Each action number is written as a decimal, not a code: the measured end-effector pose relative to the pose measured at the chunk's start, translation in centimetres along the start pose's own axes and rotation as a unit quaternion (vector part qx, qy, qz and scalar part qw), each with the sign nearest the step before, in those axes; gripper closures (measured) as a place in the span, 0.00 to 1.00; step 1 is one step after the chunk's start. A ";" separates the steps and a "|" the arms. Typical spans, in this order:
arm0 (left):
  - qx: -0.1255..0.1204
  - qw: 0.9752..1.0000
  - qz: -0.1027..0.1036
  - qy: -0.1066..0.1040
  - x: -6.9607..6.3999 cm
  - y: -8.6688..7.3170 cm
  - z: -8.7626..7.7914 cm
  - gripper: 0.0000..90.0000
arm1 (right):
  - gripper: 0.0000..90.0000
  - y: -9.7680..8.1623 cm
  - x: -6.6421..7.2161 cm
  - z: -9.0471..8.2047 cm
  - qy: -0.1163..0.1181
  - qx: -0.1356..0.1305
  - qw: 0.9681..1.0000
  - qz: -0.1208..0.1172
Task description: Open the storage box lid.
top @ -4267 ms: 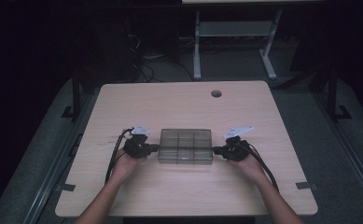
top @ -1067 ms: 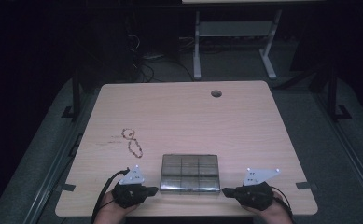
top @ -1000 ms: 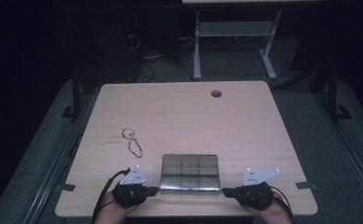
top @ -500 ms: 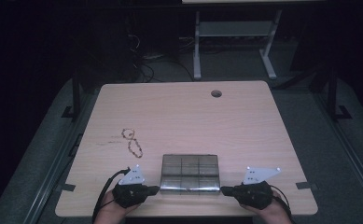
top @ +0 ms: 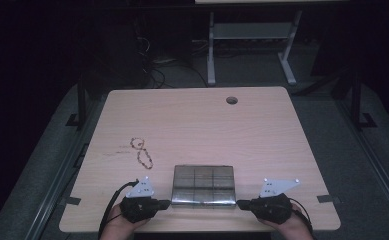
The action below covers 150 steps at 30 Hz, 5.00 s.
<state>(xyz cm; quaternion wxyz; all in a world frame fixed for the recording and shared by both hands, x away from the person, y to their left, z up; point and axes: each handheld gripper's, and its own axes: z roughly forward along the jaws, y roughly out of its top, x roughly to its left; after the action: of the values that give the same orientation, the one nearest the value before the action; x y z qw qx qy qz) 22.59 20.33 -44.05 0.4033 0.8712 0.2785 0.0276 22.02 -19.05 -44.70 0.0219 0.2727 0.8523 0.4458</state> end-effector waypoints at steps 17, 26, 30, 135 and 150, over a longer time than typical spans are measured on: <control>-0.005 1.000 -0.002 -0.004 0.2 0.0 0.0 1.00 | 1.00 -0.1 -0.1 0.5 -0.001 0.014 1.000 -0.007; -0.022 1.000 0.002 -0.009 0.0 0.4 -0.2 1.00 | 1.00 0.3 0.0 0.4 0.007 -0.002 1.000 -0.008; -0.034 0.999 -0.002 -0.011 0.1 0.5 -0.4 1.00 | 1.00 0.5 0.0 0.4 0.009 -0.010 1.000 -0.005; -0.125 0.992 0.008 -0.021 2.5 5.9 -1.5 1.00 | 0.69 1.6 -0.8 -0.4 -0.018 -0.056 0.998 0.013; -0.124 0.992 0.007 -0.025 2.5 5.9 -1.5 1.00 | 0.47 4.1 -3.3 -1.7 -0.034 -0.061 0.998 0.005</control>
<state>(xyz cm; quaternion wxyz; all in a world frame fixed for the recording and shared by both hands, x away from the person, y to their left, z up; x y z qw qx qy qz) 26.96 19.56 -39.26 0.5148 0.8169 0.2565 0.0435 26.12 -20.10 -41.20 0.0651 0.2905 0.8207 0.4877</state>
